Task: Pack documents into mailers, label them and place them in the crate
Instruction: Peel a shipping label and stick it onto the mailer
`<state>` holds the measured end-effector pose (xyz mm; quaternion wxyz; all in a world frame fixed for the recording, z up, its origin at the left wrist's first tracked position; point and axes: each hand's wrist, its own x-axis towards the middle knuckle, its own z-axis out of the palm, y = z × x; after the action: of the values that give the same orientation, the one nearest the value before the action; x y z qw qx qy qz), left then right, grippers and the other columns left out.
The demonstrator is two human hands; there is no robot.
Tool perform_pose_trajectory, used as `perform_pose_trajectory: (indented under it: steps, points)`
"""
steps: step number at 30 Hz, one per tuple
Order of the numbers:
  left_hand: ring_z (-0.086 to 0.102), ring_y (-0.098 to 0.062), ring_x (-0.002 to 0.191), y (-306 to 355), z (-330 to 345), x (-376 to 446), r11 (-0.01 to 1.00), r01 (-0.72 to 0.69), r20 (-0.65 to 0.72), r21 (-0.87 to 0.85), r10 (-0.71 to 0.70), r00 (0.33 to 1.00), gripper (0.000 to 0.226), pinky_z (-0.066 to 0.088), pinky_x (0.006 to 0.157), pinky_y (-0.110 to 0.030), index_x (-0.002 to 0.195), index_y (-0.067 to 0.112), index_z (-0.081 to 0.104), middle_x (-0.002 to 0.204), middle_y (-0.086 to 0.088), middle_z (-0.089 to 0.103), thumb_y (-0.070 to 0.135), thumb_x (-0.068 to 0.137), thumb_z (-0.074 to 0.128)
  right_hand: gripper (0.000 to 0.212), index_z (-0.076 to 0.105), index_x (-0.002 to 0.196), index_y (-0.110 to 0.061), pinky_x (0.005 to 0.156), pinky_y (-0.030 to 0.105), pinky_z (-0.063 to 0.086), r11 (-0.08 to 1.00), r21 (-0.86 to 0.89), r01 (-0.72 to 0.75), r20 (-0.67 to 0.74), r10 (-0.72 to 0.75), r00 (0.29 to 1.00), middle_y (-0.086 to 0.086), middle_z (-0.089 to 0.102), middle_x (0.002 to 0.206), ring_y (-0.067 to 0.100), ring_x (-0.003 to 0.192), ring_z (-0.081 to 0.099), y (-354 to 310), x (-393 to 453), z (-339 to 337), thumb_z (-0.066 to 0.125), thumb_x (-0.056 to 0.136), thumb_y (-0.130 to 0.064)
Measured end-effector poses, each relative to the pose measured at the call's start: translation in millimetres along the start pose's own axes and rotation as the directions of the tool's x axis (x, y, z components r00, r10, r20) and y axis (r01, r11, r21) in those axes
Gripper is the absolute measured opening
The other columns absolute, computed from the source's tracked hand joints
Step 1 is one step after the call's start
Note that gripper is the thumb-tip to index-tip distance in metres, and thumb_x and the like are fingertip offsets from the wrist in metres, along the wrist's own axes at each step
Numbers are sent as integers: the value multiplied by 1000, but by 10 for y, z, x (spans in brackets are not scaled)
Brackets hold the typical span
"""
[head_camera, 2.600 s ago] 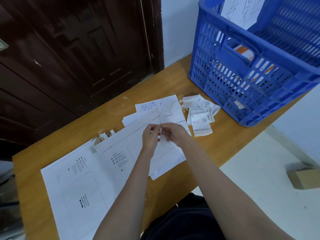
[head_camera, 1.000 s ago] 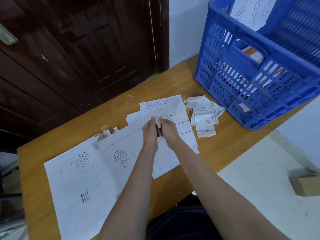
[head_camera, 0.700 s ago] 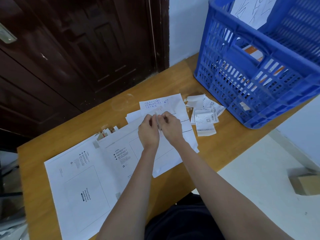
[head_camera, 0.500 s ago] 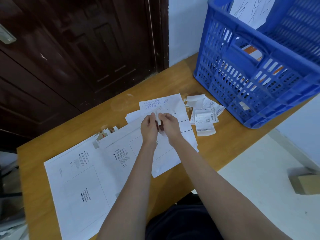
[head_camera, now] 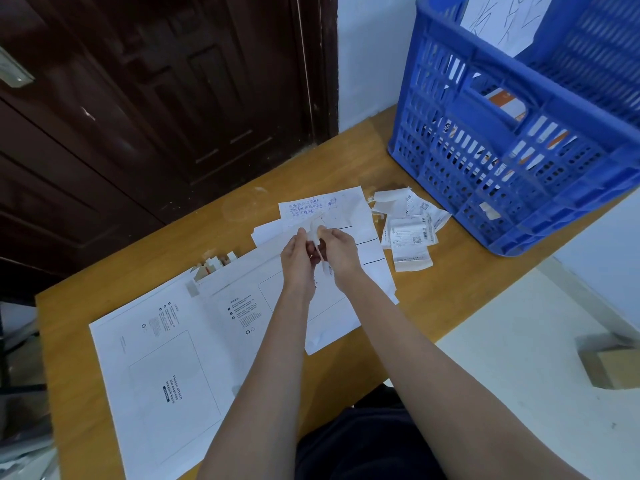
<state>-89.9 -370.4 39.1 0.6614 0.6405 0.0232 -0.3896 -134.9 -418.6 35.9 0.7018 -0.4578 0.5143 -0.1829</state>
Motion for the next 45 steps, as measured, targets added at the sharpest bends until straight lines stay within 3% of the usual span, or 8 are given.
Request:
perform_pose_trajectory:
  steps: [5, 13, 19, 25, 31, 33, 39, 45]
  points:
    - [60, -10, 60, -9, -12, 27, 998, 32, 3, -46, -32, 999, 28, 51, 60, -19, 86, 5, 58, 69, -3, 60, 23, 102, 43, 28, 54, 77, -6, 64, 25, 43, 998, 58, -39, 22, 38, 999, 7, 56, 66, 17, 61, 52, 9, 17, -9, 48, 97, -24]
    - [48, -6, 48, 16, -54, 25, 981, 98, 83, -168, -85, 993, 37, 42, 53, -17, 71, 10, 51, 46, 6, 48, 23, 103, 38, 26, 56, 77, -3, 57, 22, 41, 990, 136, -33, 66, 25, 997, 4, 58, 59, 12, 50, 52, -29, -2, -42, 47, 97, -18]
    - [34, -7, 47, 15, -80, 76, 961, 111, 103, -252, -87, 991, 37, 30, 55, -20, 69, 13, 47, 49, 6, 35, 24, 103, 38, 29, 57, 73, -7, 59, 20, 42, 987, 163, -18, 77, 5, 997, 1, 58, 57, 10, 52, 52, -65, -21, -26, 46, 97, -18]
    - [35, -12, 48, 116, -11, 26, 978, 113, -125, 176, -91, 988, 53, 31, 54, -25, 57, 15, 40, 47, 5, 39, 54, 92, 46, 33, 51, 71, -10, 69, 28, 44, 962, -208, 178, -47, -192, 980, -2, 53, 61, 13, 61, 52, -15, 42, -31, 47, 96, -31]
    - [46, -14, 59, 0, 75, -11, 777, -186, -83, 601, 292, 953, 43, 35, 55, -26, 59, 13, 45, 58, 3, 49, 31, 98, 45, 45, 43, 59, -11, 53, 25, 33, 851, -438, 290, -65, -352, 934, -2, 46, 53, 12, 53, 42, 70, 4, -21, 44, 99, -32]
    - [46, -14, 58, -25, 70, 19, 824, -205, -63, 528, 279, 958, 41, 38, 59, -28, 61, 11, 47, 59, 0, 50, 27, 99, 46, 47, 41, 57, -12, 52, 23, 32, 865, -428, 261, -81, -325, 942, -2, 45, 53, 11, 53, 42, 72, 9, -16, 43, 100, -30]
    - [41, -11, 52, 11, -23, 17, 996, -10, 83, 94, 2, 997, 37, 42, 57, -22, 66, 10, 56, 53, 0, 45, 25, 99, 49, 44, 55, 70, 2, 59, 29, 42, 999, -17, 37, 29, -37, 999, 4, 51, 55, 18, 57, 47, -9, 31, -79, 46, 99, -30]
    - [38, -9, 50, 28, -149, 50, 997, 63, 212, 35, -69, 975, 33, 41, 58, -19, 76, 7, 61, 52, 2, 43, 26, 100, 47, 45, 52, 63, -8, 55, 22, 35, 982, 137, -129, 214, 98, 972, -4, 42, 39, 11, 42, 37, -87, -13, -182, 42, 101, -31]
